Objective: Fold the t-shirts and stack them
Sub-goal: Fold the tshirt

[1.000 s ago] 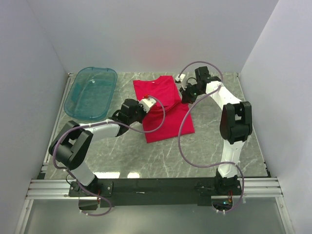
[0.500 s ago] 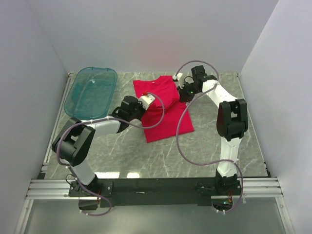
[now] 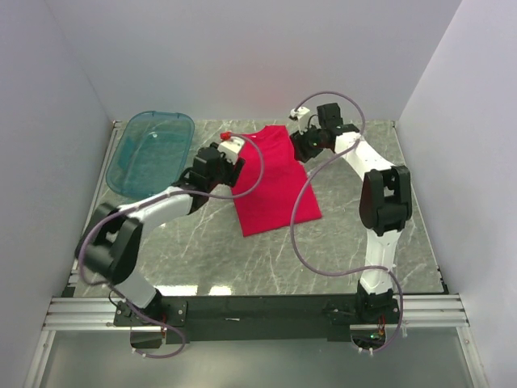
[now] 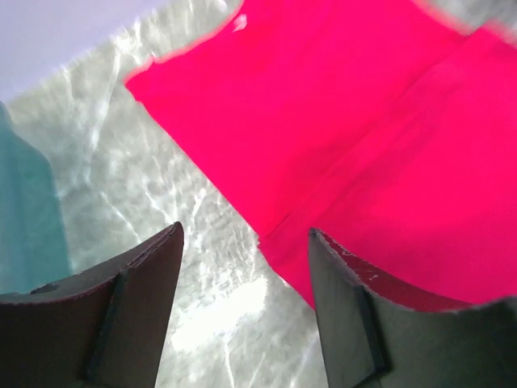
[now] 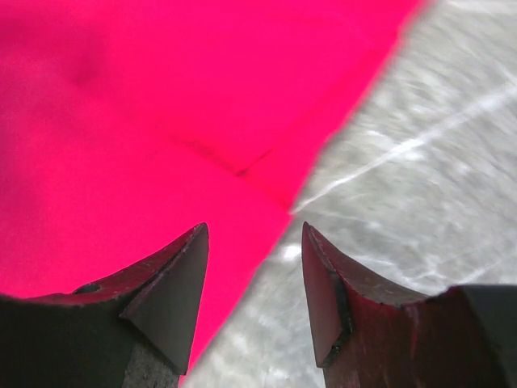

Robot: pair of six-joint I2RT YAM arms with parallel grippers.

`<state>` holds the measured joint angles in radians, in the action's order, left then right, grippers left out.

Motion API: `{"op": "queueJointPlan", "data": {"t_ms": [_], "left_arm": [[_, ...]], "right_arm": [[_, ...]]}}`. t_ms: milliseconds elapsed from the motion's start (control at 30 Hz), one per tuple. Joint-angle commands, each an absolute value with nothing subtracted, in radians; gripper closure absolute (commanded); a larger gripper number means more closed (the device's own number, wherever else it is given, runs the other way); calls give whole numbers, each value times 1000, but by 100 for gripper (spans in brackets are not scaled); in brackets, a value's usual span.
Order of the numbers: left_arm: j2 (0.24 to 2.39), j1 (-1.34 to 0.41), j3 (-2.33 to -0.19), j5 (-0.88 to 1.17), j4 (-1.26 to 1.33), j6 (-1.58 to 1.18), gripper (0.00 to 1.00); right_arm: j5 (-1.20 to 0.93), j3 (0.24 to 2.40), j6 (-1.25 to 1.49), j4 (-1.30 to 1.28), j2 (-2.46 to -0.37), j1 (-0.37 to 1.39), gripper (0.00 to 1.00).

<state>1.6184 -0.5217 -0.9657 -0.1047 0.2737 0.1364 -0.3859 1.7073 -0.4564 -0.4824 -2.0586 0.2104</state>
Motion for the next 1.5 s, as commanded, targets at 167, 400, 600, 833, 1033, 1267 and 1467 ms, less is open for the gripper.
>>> {"op": "queueJointPlan", "data": {"t_ms": [167,400,600,833,1033,1267,1467], "left_arm": [[1260,-673,-760,207,138,305,30],[1193,-821,-546,186,166,664,27],[1376,-859,-566,126,218,681,31],[1480,-871,-615,110,261,673,32],[1523,-876,-611,34,307,673,34],[1549,-876,-620,3,310,672,43],[1560,-876,-623,3,321,667,46]], "right_arm": [[-796,1424,-1472,-1098,-1769,187,41],[-657,1103,-1594,-845,-1589,198,38],[-555,996,-1519,-629,-1574,225,38],[-492,999,-1473,-554,-1621,244,39],[-466,997,-1470,-554,-1638,250,39],[-463,989,-1485,-584,-1646,255,39],[-442,970,-1493,-591,-1655,270,39]]}}
